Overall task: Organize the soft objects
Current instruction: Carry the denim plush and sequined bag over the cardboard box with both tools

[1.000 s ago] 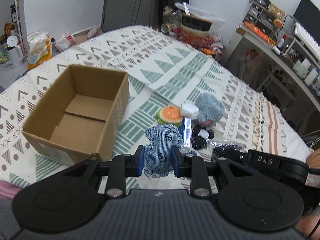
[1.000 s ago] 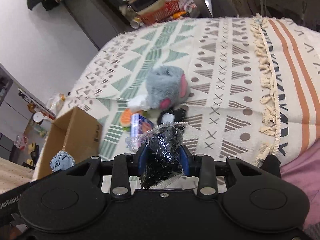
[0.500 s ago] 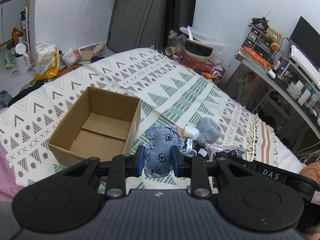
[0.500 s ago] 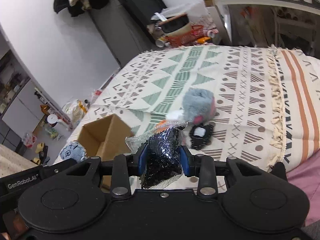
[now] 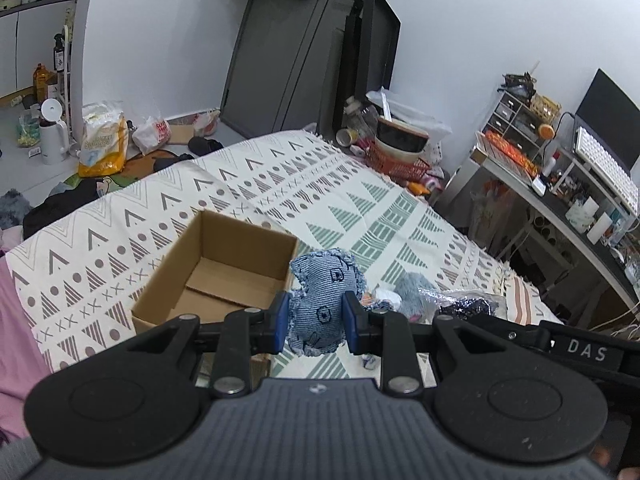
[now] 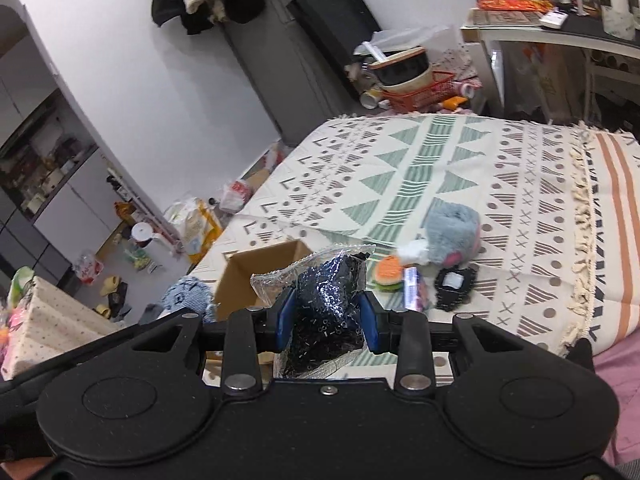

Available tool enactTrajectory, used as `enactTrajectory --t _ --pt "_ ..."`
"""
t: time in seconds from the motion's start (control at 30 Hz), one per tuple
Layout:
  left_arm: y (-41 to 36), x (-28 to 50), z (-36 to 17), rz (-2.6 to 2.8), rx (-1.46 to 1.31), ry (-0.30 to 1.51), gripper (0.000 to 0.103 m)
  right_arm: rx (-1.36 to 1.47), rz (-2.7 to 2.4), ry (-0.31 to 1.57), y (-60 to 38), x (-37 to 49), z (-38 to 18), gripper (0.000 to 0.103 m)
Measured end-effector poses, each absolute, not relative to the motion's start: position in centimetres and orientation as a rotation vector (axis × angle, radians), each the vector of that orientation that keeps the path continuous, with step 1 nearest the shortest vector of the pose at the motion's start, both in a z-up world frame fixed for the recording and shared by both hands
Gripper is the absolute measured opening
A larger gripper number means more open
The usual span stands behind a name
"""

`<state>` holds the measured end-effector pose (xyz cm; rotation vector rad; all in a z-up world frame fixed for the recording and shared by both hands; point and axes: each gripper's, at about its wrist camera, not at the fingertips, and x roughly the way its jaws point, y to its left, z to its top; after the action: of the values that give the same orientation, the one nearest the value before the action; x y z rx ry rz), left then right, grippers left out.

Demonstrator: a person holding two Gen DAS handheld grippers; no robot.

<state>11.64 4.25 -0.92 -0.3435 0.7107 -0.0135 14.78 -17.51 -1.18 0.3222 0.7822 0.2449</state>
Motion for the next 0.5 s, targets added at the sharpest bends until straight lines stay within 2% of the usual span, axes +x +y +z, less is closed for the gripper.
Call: enactTrajectory --t 0.5 --pt "10.2 14.3 -1.0 0.021 -0.395 0.686 0.027 0.193 0.311 0.787 -11.5 18.7 1.3 0.034"
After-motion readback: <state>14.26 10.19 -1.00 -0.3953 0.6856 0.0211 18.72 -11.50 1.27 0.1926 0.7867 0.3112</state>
